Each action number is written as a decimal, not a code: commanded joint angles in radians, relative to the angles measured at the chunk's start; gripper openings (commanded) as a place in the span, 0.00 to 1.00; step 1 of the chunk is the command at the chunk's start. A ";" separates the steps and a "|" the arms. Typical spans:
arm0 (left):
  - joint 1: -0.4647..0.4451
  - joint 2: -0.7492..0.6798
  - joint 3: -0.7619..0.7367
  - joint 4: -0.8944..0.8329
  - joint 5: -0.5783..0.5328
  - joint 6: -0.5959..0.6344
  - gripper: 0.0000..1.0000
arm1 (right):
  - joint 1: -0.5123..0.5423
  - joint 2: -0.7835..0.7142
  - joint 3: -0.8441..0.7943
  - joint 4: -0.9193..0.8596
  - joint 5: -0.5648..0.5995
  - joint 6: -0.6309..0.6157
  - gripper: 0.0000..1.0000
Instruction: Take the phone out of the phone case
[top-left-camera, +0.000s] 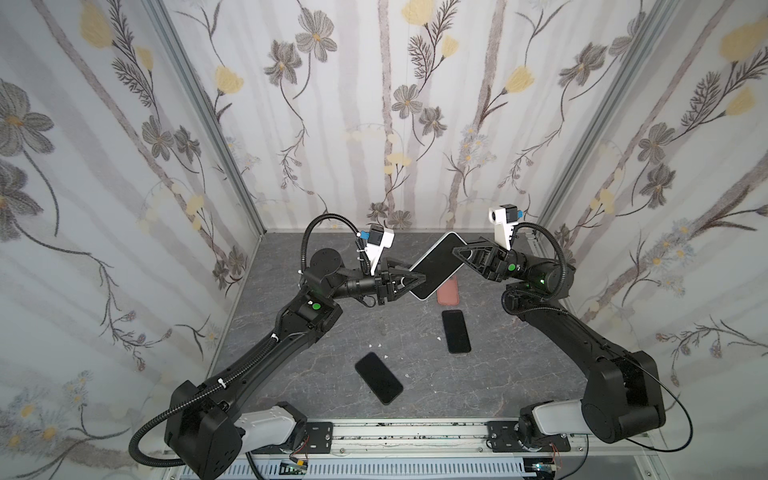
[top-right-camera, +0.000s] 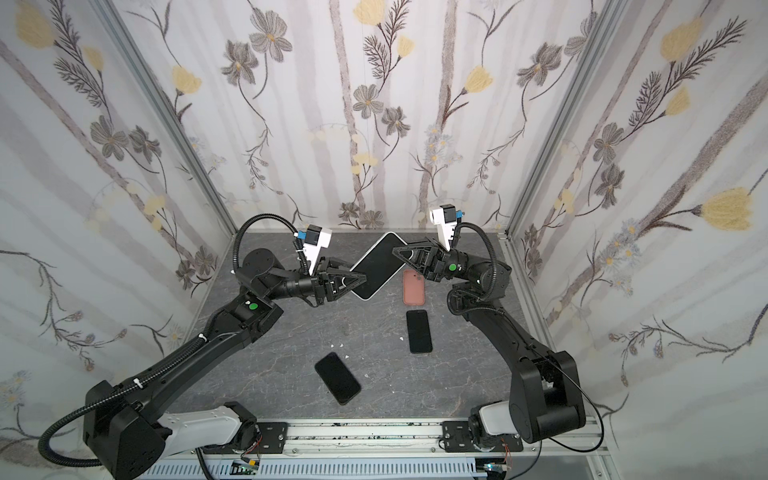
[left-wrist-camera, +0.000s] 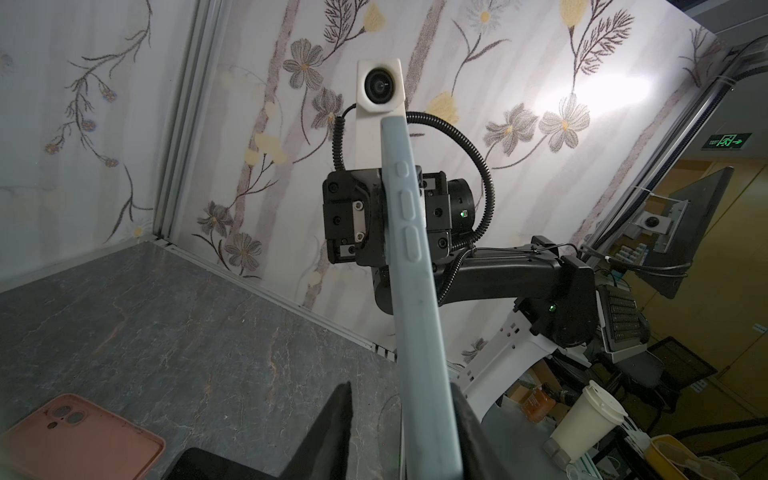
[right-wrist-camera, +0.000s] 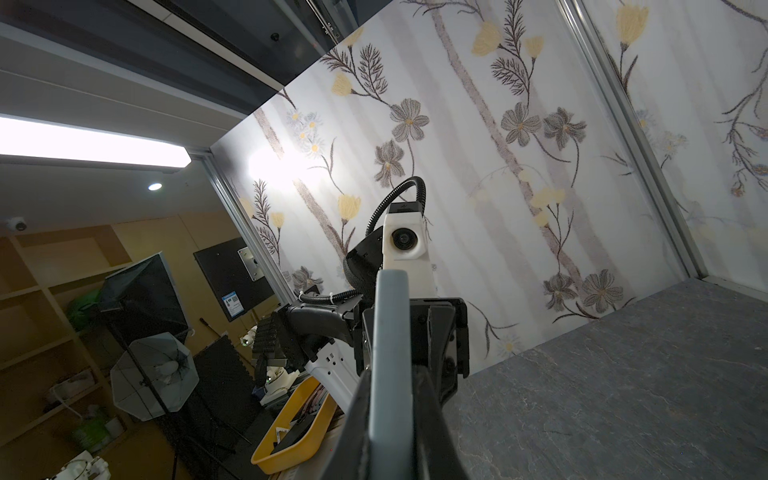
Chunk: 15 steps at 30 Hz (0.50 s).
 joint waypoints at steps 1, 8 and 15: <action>0.001 -0.005 -0.010 0.029 -0.001 0.003 0.27 | 0.000 -0.023 -0.001 -0.026 0.074 -0.029 0.00; 0.002 -0.011 -0.014 0.028 -0.004 0.008 0.00 | -0.006 -0.054 -0.007 -0.138 0.075 -0.121 0.00; 0.011 0.004 -0.018 0.016 -0.019 0.022 0.00 | -0.013 -0.190 0.067 -0.917 0.187 -0.717 0.60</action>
